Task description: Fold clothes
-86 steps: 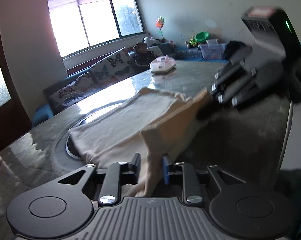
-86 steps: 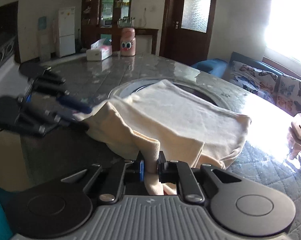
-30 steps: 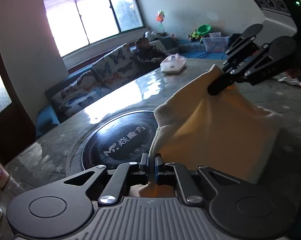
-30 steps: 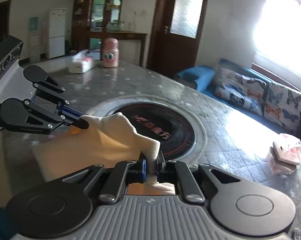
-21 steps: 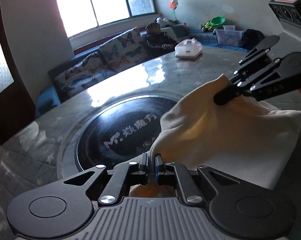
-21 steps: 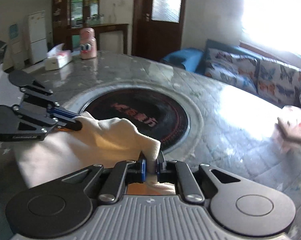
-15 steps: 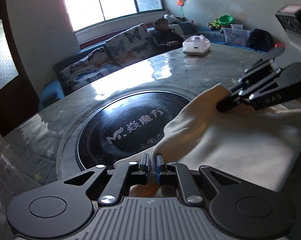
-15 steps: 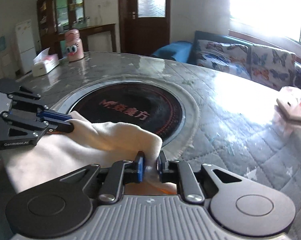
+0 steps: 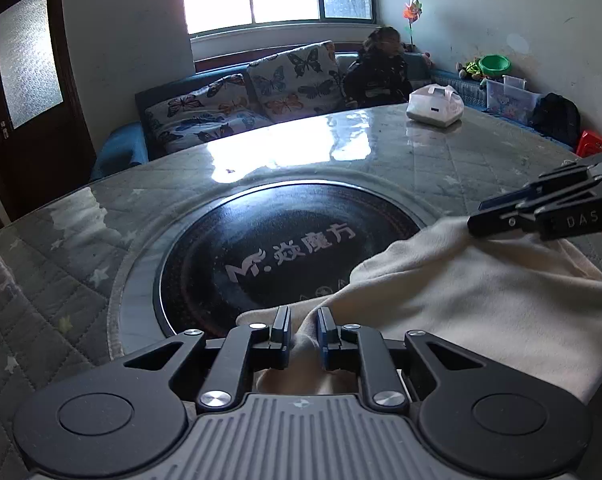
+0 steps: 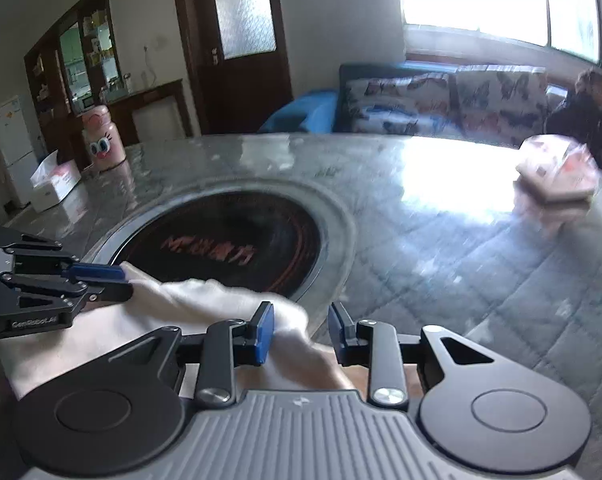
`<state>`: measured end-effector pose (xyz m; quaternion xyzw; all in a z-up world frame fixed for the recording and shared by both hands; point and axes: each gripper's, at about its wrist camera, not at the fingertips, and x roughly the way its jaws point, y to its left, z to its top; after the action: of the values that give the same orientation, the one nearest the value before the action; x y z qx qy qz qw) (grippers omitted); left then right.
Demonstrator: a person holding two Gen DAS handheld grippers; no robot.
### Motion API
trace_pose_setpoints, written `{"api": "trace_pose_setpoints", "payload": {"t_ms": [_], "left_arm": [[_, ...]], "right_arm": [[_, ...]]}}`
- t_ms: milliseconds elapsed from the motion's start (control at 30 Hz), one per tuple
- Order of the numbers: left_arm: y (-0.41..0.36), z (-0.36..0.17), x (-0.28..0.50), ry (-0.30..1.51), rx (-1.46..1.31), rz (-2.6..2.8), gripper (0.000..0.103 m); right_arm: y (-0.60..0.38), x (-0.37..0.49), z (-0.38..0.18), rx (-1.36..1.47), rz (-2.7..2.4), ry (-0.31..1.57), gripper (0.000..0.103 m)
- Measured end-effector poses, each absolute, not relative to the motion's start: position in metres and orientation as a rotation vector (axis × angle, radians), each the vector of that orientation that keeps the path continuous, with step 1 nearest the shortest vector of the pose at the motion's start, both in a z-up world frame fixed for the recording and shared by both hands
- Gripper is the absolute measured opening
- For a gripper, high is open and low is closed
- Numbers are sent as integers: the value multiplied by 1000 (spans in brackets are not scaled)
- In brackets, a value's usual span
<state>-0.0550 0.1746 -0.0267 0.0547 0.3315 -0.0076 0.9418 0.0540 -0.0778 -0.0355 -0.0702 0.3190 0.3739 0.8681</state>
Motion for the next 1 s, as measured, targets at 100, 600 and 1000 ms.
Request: {"api": "trace_pose_setpoints", "payload": {"t_ms": [100,600,1000], "left_arm": [[170,-22,-56,657,139,-29,17],[134,-12,-55,629,93,-149,19],[136,-35,-45,677,14,-115,19]], "right_arm": [[-75,46,-22,-179,791,612,28],[-48,40,-42,-239,854,671,26],[-76,15,-31,-249,864,605,27]]}}
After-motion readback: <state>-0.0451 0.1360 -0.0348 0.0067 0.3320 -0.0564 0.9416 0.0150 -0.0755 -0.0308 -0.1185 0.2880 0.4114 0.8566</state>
